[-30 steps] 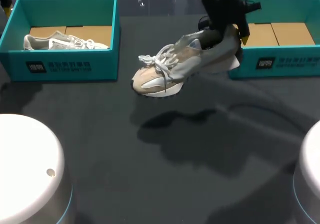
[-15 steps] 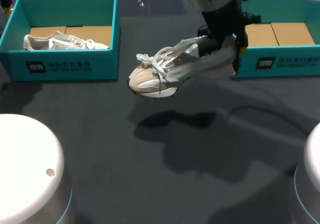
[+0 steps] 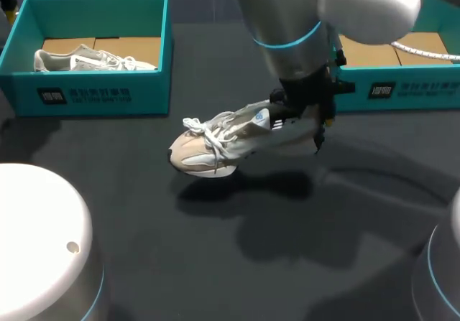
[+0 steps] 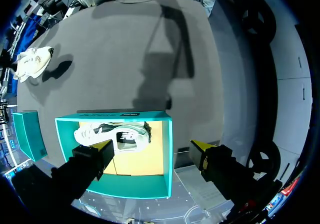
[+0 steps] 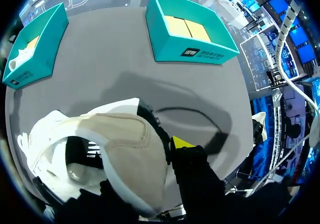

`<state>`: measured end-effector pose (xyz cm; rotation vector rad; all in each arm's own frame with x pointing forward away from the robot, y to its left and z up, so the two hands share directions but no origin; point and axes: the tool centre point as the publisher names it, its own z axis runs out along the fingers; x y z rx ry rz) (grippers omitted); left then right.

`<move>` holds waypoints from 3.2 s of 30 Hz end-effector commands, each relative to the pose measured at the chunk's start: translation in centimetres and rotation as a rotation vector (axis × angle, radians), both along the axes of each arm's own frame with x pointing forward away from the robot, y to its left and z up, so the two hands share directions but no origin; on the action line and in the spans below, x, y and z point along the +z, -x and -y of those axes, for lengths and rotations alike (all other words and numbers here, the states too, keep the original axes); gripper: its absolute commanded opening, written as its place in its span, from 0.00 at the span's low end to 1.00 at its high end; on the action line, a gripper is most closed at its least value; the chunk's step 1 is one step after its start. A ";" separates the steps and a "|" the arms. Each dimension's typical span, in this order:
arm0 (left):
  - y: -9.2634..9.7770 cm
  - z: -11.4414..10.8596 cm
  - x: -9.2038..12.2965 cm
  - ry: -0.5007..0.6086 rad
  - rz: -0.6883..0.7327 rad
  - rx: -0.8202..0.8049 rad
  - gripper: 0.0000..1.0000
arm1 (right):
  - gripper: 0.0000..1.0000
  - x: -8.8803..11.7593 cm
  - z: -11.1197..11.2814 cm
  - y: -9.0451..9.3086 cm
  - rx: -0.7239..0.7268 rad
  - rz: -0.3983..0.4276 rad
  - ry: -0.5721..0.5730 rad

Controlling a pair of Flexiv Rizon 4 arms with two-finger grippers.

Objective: Take the shoe out of the shoebox, open the shoe tongue, remove and reinsert the insole, then place the shoe into the shoebox

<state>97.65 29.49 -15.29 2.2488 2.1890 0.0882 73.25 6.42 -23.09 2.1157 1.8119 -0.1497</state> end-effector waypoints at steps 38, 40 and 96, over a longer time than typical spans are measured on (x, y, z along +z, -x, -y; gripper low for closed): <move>0.1 0.0 0.0 -0.001 0.002 -0.001 1.00 | 0.00 -11.2 0.9 4.3 -0.071 -0.083 -0.156; 0.1 0.0 0.0 -0.001 0.002 -0.001 1.00 | 0.00 -11.5 0.8 4.4 -0.074 -0.095 -0.149; 0.1 0.0 0.0 -0.001 0.002 -0.001 1.00 | 1.00 -14.4 0.9 5.5 -0.090 -0.153 -0.232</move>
